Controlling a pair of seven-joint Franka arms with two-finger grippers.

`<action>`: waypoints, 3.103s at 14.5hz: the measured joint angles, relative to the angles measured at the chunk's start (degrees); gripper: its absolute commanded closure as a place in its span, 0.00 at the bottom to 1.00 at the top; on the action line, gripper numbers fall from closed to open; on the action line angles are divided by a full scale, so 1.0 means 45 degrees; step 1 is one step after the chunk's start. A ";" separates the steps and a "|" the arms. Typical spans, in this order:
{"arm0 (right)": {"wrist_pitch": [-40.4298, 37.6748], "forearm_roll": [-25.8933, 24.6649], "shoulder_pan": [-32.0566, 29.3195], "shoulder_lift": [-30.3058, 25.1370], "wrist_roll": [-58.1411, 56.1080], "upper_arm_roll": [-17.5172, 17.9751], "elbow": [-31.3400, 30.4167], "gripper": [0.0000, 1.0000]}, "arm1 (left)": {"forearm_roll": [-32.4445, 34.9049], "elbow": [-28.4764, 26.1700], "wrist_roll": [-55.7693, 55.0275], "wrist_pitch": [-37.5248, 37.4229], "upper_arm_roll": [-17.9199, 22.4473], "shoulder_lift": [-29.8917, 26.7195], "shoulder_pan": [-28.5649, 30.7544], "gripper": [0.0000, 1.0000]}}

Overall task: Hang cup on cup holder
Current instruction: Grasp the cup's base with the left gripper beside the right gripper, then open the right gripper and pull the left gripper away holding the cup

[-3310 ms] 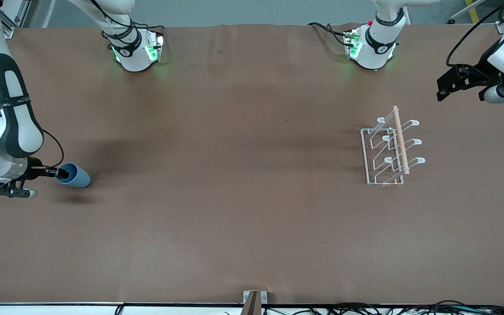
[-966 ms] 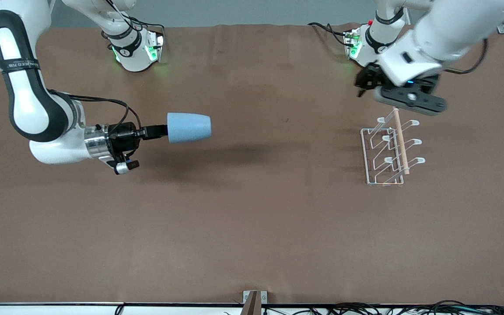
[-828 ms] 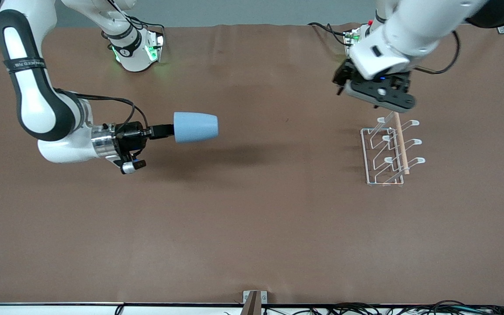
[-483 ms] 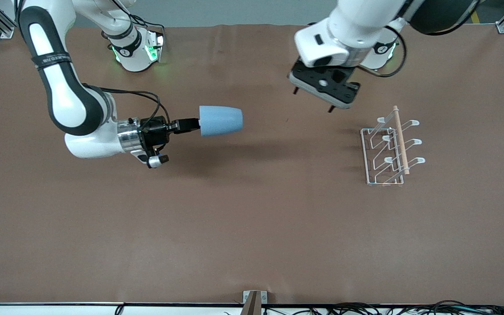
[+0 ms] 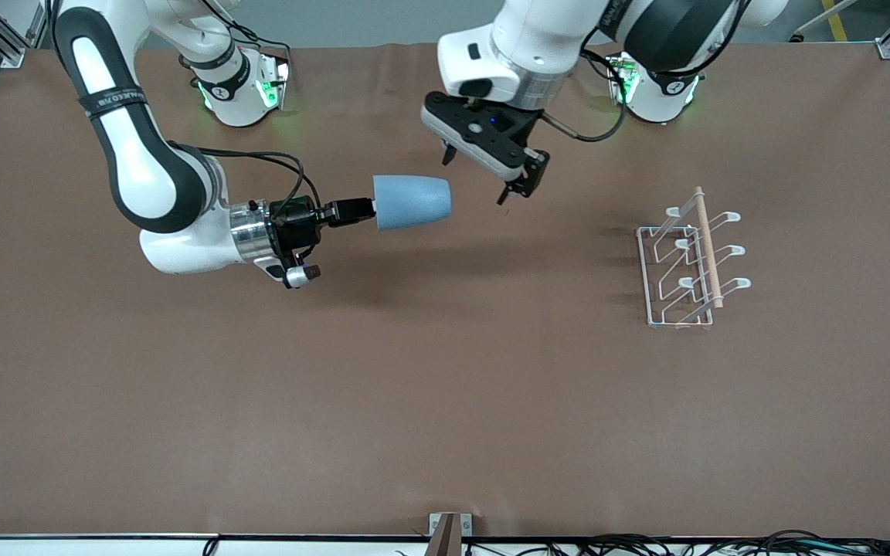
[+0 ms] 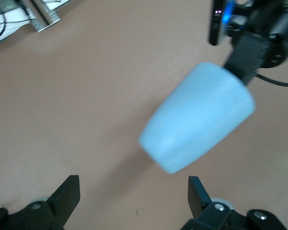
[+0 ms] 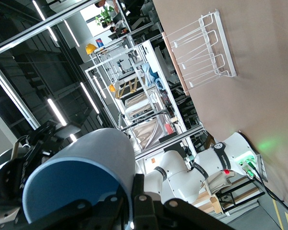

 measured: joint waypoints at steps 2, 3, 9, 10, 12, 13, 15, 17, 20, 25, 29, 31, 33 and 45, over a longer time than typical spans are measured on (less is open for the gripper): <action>-0.0001 0.0002 0.0061 0.0002 0.0000 0.0000 0.0003 0.98 | 0.0000 0.0128 0.0691 0.0002 -0.0002 0.0003 -0.0314 0.01; -0.0003 0.0003 0.0073 0.0008 0.0000 -0.0001 0.0003 0.98 | 0.0000 0.0144 0.1053 0.0002 0.0001 0.0009 -0.0462 0.01; -0.0043 0.0004 0.0088 0.0029 0.0000 -0.0001 0.0005 0.97 | 0.0854 0.0655 0.2370 0.0109 0.0030 0.1051 -0.1067 0.01; -0.0044 0.0004 0.0088 0.0029 0.0000 -0.0001 0.0006 0.97 | 0.0896 0.0826 0.2538 0.0139 0.0050 0.1249 -0.1085 0.01; -0.0045 0.0004 0.0089 0.0030 0.0000 -0.0003 0.0010 0.97 | 0.0935 0.1028 0.3075 0.0315 0.0116 0.1511 -0.1086 0.01; -0.0046 0.0004 0.0089 0.0030 0.0000 -0.0002 0.0010 0.96 | 0.0996 0.1090 0.3211 0.0433 0.0133 0.1584 -0.1087 0.01; -0.0045 0.0004 0.0089 0.0030 0.0000 -0.0004 0.0010 0.96 | 0.1168 0.1127 0.3313 0.0570 0.0134 0.1730 -0.1181 0.03; -0.0052 0.0003 0.0089 0.0031 0.0000 -0.0006 0.0009 0.96 | 0.1427 0.1139 0.3342 0.0798 0.0134 0.1912 -0.1398 0.07; -0.0086 0.0002 0.0090 0.0037 0.0000 -0.0006 0.0004 0.95 | 0.1612 0.1165 0.3917 0.0904 0.0154 0.2131 -0.1474 0.12; -0.0091 -0.0002 0.0089 0.0064 0.0001 -0.0027 -0.0003 0.93 | 0.1630 0.1188 0.5275 0.0880 0.0182 0.2232 -0.1473 0.24; -0.0092 0.0003 0.0090 0.0079 0.0000 -0.0042 -0.0002 0.82 | 0.1639 0.1188 0.6142 0.0848 0.0209 0.2266 -0.1469 0.25; -0.0090 0.0002 0.0090 0.0092 0.0001 -0.0053 -0.0008 0.35 | 0.1640 0.1189 0.6284 0.0800 0.0215 0.2323 -0.1468 0.28; -0.0092 0.0004 0.0090 0.0100 0.0003 -0.0055 -0.0003 0.19 | 0.1639 0.1187 0.6293 0.0782 0.0201 0.2430 -0.1480 0.35; 0.0050 -0.0112 0.0033 0.0087 0.0001 -0.0290 0.0391 0.00 | 0.3625 0.1469 0.6900 -0.2835 0.0285 0.2271 -0.0958 0.35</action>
